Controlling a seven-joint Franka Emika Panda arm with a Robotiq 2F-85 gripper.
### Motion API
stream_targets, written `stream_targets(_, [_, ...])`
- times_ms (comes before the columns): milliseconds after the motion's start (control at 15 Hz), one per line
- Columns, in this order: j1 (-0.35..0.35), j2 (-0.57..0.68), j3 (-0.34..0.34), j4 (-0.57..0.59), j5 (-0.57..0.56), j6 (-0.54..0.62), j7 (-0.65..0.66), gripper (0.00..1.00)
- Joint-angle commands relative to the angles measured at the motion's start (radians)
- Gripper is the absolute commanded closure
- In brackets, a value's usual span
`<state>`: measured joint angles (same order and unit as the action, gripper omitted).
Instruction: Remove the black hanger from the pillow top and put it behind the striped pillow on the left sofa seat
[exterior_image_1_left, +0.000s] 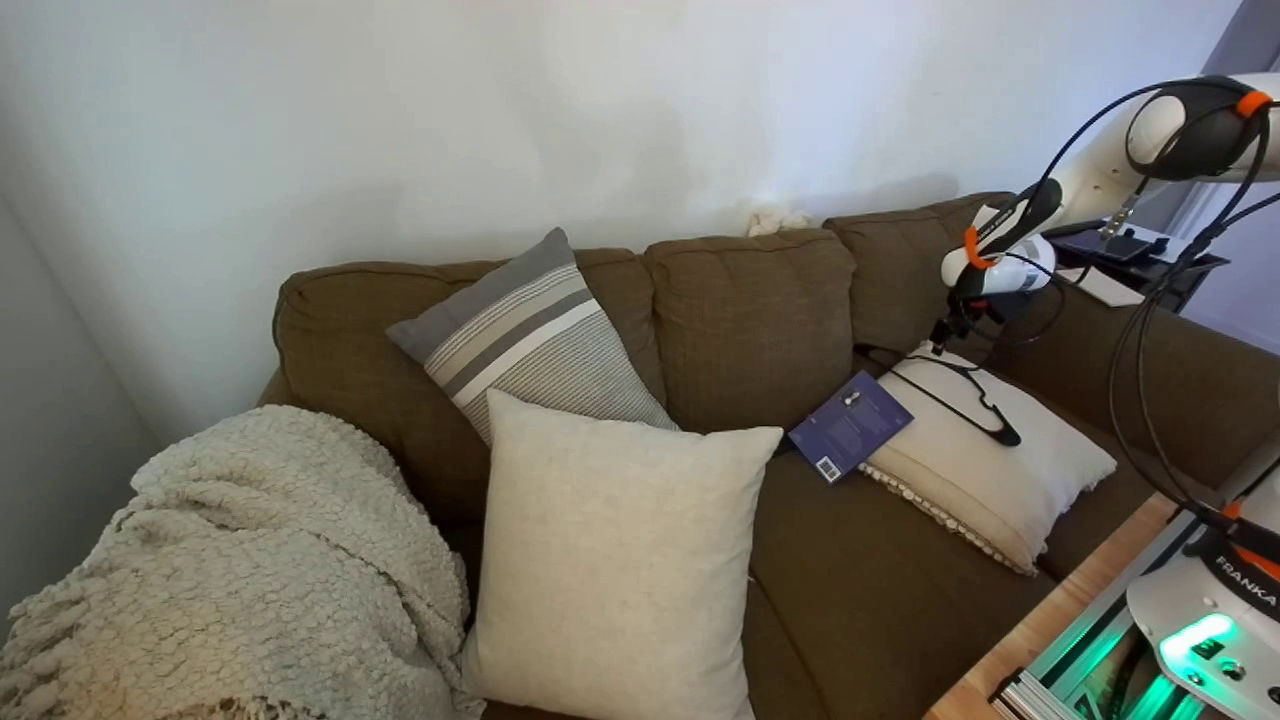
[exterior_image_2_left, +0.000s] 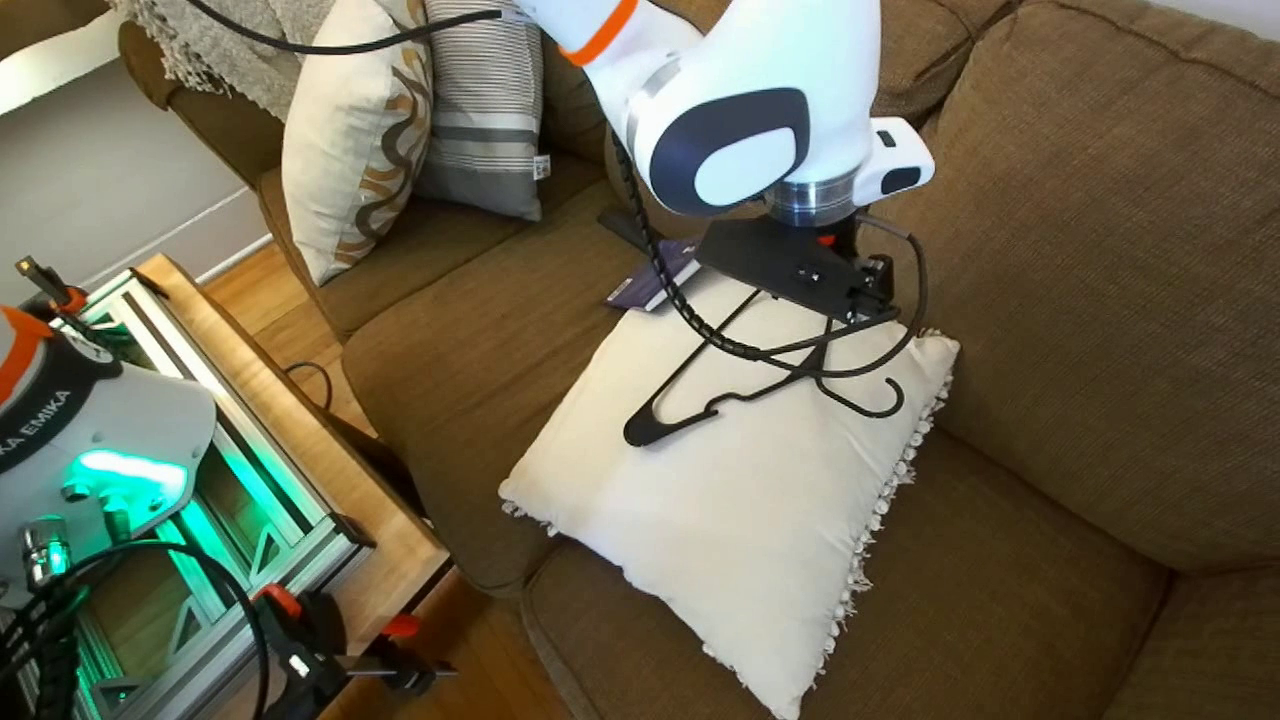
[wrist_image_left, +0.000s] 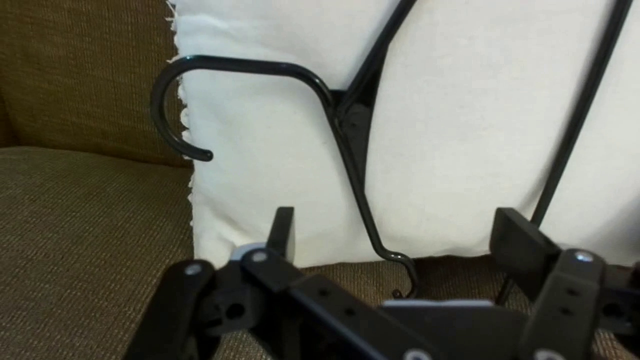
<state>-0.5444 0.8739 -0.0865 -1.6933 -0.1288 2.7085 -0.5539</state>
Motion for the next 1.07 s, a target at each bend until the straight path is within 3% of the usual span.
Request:
stream_targets(0, [0.027, 0.009, -0.024, 0.008, -0.026, 0.005, 0.012, 0.0])
stream_targets(200, [0.007, 0.055, 0.016, 0.048, -0.056, -0.055, -0.093, 0.0])
stream_targets(333, [0.029, 0.092, -0.01, 0.076, -0.075, -0.089, -0.11, 0.0])
stream_targets(467, [0.068, 0.131, -0.069, 0.109, -0.092, -0.079, -0.049, 0.0])
stream_targets(733, [0.048, 0.184, -0.085, 0.169, -0.082, -0.107, -0.057, 0.0])
stream_targets(800, [0.04, 0.197, -0.081, 0.184, -0.078, -0.105, -0.063, 0.04])
stream_targets(867, [0.04, 0.212, -0.084, 0.204, -0.074, -0.107, -0.055, 0.2])
stream_targets(933, [0.034, 0.221, -0.08, 0.216, -0.071, -0.105, -0.056, 0.28])
stream_targets(1000, [0.032, 0.231, -0.079, 0.231, -0.07, -0.106, -0.056, 0.31])
